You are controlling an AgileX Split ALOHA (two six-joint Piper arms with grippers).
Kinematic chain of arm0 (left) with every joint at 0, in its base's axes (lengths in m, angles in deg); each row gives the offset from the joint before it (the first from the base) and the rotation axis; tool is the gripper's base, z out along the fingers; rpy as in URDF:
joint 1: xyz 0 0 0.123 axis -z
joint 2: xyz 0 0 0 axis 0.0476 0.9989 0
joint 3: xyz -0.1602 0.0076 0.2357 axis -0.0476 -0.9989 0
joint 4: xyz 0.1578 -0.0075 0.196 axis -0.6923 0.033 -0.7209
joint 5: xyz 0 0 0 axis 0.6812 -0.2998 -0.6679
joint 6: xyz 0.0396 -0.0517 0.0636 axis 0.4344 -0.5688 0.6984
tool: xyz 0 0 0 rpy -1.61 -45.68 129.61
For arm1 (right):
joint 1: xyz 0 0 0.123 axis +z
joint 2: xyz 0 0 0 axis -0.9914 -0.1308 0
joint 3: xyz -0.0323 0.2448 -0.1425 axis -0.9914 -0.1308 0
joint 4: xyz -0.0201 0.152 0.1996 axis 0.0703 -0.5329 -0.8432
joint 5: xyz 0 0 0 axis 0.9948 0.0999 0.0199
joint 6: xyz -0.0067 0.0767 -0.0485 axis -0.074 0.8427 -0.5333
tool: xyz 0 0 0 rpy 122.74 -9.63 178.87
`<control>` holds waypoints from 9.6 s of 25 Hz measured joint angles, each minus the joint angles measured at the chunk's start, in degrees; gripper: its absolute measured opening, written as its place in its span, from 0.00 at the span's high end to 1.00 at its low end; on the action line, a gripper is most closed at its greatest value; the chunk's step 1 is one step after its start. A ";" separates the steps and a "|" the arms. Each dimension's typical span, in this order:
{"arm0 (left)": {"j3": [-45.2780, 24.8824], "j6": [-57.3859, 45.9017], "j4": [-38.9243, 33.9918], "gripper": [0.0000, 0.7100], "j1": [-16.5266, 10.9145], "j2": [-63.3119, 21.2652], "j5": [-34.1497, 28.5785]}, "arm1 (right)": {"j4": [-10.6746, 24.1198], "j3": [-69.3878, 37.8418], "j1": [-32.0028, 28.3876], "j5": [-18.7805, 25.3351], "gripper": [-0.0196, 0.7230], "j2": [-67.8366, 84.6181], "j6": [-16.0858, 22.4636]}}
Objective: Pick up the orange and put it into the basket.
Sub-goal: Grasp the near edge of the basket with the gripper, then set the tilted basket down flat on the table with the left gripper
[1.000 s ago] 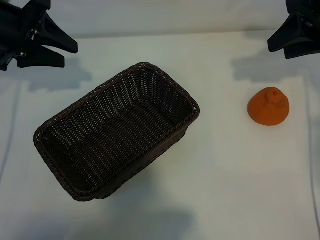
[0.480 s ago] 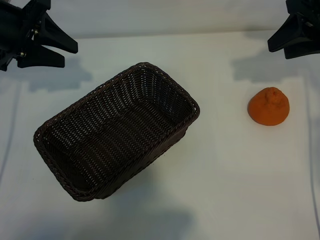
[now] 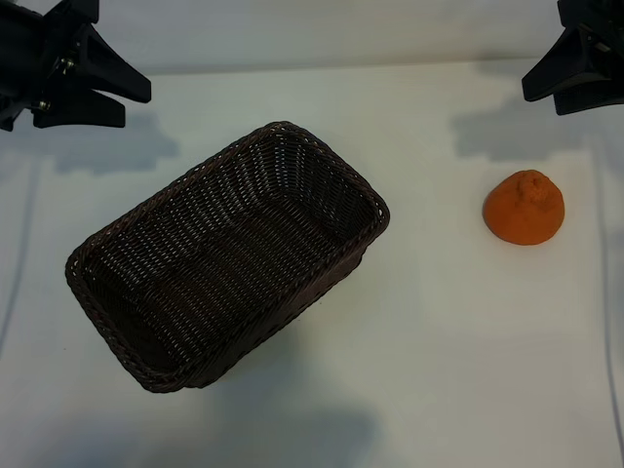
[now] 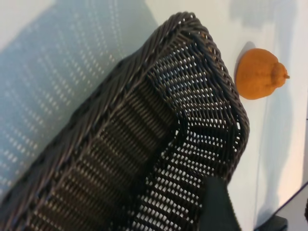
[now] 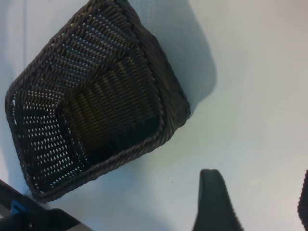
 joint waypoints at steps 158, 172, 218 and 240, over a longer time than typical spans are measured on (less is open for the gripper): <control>-18.75 -15.63 -16.98 0.74 0.00 -2.00 5.77 | 0.00 0.00 0.00 0.00 0.41 0.00 0.00; -8.62 -16.52 -23.52 0.74 0.00 -1.98 -1.95 | 0.00 0.00 0.00 0.00 0.41 0.00 0.00; 20.91 -13.67 -24.09 0.74 14.87 20.36 -1.95 | 0.00 0.00 0.00 0.00 0.41 0.00 0.00; 22.28 -14.85 -24.13 0.74 17.98 23.76 -1.95 | -1.15 0.00 0.00 0.00 0.41 0.00 0.00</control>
